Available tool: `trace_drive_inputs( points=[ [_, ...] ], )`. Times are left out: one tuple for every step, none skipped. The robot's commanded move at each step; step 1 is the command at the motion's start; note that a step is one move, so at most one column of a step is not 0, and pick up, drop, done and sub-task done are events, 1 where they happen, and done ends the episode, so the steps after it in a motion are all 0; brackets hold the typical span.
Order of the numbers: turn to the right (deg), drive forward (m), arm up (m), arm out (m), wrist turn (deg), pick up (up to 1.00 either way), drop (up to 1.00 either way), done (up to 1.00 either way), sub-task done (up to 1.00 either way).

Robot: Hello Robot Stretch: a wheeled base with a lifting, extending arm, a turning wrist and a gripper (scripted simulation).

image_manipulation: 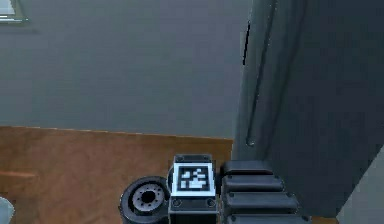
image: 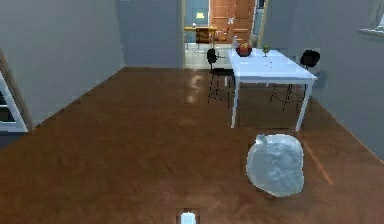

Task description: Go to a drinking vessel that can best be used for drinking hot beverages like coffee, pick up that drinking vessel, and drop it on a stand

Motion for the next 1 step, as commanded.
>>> trace_drive_inputs(
  points=[
    [0.0, 0.45, 0.0, 0.0, 0.0, 0.0, 0.0, 0.0, 0.0]
  ],
)
